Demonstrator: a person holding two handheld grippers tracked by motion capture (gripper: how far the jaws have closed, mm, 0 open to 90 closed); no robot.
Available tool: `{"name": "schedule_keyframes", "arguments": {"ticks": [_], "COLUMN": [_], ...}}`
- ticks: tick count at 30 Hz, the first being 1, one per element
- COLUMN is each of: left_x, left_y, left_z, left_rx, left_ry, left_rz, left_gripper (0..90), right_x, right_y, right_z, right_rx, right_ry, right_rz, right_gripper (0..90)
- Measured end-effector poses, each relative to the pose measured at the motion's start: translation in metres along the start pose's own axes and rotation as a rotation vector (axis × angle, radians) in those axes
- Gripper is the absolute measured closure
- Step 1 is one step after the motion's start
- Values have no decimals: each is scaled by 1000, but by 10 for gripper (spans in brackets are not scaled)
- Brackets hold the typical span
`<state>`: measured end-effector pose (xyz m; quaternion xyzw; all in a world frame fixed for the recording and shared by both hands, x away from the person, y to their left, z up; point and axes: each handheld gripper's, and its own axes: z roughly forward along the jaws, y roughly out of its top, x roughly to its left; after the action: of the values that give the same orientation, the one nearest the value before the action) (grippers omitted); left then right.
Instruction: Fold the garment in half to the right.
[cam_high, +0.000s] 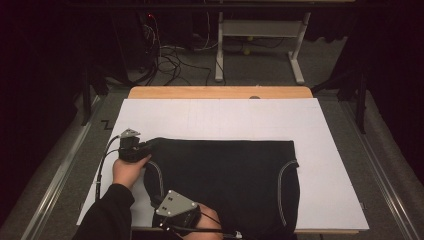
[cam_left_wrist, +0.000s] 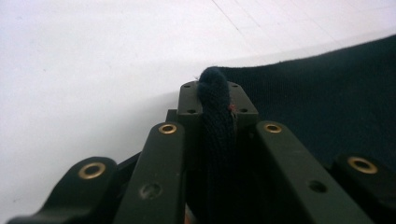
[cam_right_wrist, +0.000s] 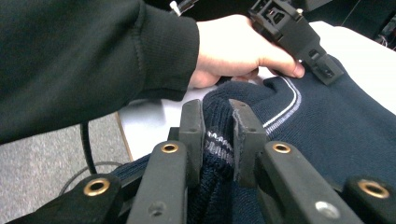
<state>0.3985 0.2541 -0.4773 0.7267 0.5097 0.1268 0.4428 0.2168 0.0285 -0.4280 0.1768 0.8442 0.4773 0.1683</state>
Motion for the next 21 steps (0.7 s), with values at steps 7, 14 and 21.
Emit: {"name": "schedule_keyframes", "arguments": {"ticks": [7, 14, 21], "left_x": [-12, -24, -34], "left_y": [13, 27, 37], "left_z": [-7, -13, -17], "left_rx": [-47, -66, -93], "left_ry": [20, 37, 46], "left_rz": [-28, -39, -39], "left_gripper": [756, 756, 756], "right_x": [-5, -8, -10], "right_y": [0, 3, 5], "right_z": [-8, -16, -24], "right_rx": [-28, -69, -92], "right_ry": [3, 6, 6], "right_rz": [11, 18, 16], "right_gripper": [780, 780, 779]}}
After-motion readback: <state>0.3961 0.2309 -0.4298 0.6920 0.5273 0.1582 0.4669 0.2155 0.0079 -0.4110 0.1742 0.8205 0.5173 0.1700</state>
